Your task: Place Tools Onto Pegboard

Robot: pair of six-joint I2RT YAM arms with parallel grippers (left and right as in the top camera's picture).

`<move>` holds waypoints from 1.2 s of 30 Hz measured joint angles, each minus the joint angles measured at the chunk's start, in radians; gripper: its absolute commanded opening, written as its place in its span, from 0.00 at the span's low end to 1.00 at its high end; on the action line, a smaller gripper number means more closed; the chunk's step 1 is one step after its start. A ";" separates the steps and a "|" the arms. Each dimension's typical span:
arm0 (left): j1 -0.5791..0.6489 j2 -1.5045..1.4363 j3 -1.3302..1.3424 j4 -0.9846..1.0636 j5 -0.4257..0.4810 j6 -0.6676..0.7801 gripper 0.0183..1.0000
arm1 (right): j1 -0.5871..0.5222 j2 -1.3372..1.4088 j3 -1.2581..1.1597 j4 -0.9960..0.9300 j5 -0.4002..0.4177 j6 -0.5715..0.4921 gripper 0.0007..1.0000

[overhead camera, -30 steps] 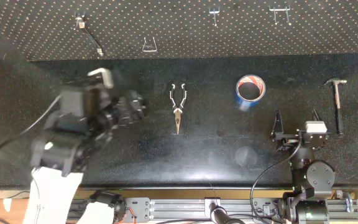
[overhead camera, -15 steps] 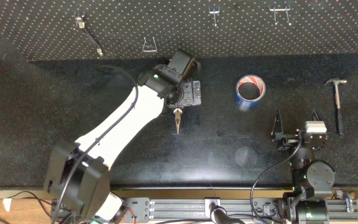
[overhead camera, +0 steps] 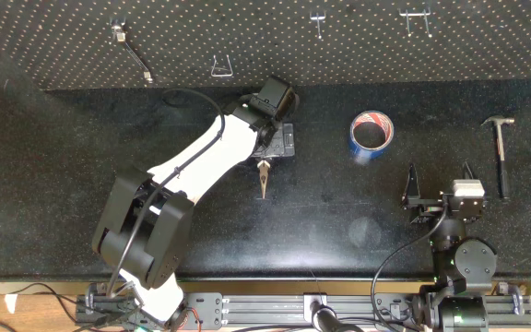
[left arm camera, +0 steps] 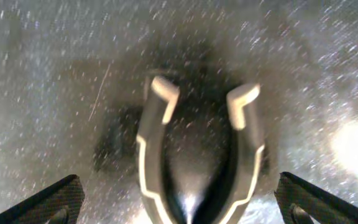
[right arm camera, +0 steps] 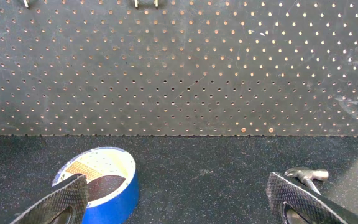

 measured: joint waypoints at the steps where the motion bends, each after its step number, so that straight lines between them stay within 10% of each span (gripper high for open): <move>1: 0.000 0.000 0.000 0.009 0.000 0.003 1.00 | 0.000 0.000 0.000 0.000 0.000 0.000 0.93; 10: 0.000 0.023 0.000 0.015 0.002 0.008 1.00 | 0.000 0.000 0.000 0.000 0.000 0.000 0.93; 22: 0.000 0.023 0.000 0.021 0.016 0.025 0.51 | 0.000 0.000 0.000 0.000 0.000 0.000 0.93; 36: 0.000 0.023 0.000 0.021 0.015 0.023 0.41 | 0.000 0.000 0.000 0.000 0.000 0.000 0.93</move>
